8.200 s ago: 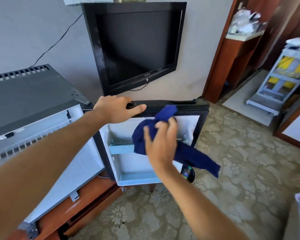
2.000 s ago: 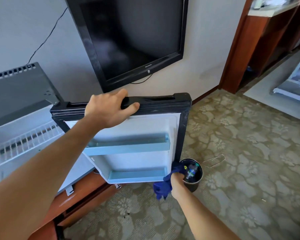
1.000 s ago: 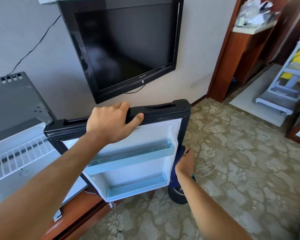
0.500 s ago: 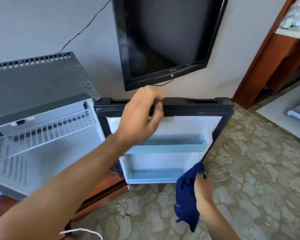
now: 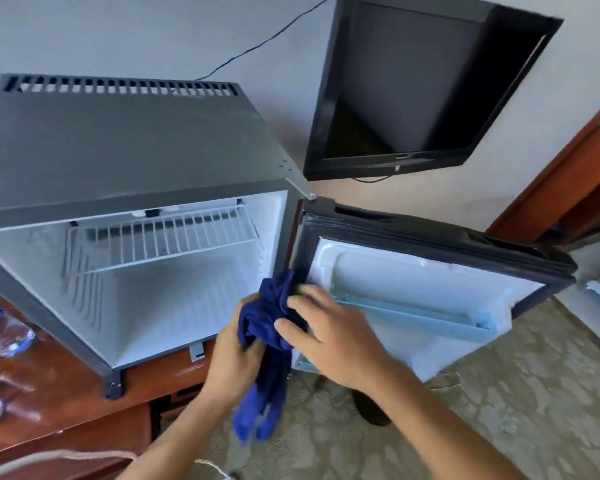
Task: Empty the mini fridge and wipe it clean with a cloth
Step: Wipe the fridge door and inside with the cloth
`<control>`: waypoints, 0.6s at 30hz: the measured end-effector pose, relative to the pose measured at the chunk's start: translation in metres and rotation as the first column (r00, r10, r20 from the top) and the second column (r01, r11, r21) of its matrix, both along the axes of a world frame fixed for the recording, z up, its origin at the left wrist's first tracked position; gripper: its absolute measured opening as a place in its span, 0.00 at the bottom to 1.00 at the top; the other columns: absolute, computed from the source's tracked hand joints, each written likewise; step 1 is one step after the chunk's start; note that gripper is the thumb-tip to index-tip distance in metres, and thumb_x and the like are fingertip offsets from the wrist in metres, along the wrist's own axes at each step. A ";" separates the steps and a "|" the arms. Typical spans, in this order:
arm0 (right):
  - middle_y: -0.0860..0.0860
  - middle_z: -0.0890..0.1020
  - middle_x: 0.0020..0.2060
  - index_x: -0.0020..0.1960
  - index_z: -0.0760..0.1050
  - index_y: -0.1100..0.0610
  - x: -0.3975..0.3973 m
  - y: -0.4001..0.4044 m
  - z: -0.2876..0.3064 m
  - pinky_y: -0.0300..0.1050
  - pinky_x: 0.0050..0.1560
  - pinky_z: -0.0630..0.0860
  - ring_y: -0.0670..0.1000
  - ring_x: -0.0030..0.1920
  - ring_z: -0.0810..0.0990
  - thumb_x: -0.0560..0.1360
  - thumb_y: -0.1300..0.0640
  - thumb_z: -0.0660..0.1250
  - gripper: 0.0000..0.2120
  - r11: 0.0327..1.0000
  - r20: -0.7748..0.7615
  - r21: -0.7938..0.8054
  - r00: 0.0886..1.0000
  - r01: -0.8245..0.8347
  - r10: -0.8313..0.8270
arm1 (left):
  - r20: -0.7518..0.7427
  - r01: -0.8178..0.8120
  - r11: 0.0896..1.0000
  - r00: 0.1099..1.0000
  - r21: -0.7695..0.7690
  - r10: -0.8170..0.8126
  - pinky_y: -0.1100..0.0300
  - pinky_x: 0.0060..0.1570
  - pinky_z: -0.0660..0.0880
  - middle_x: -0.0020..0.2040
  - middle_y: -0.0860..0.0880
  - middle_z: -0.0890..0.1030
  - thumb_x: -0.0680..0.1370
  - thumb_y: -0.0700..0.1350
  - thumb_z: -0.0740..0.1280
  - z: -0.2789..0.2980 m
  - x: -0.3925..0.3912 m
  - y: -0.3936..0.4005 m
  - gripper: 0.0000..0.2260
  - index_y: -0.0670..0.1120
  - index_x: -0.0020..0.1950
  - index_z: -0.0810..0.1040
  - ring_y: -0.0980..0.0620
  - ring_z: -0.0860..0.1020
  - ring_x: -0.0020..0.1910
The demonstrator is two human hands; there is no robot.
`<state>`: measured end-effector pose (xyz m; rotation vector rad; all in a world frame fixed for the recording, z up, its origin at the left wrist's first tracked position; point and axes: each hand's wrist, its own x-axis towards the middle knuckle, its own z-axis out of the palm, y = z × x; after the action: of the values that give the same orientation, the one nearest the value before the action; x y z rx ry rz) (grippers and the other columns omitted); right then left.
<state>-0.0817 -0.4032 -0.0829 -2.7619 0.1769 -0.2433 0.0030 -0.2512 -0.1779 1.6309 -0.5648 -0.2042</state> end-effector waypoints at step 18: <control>0.60 0.80 0.60 0.59 0.79 0.56 0.098 -0.069 0.114 0.55 0.56 0.70 0.61 0.56 0.77 0.77 0.26 0.40 0.43 0.825 -0.243 -0.269 0.794 0.497 -0.557 | -0.060 0.199 0.973 0.977 -0.113 -0.207 0.56 0.78 0.57 0.78 0.61 0.61 0.78 0.58 0.61 0.004 0.026 -0.084 0.30 0.70 0.78 0.54 0.61 0.59 0.79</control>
<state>0.0167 -0.4723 0.0315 -2.8597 1.0789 0.0494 0.0289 -0.3356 -0.1739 1.4569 -0.6769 -0.3762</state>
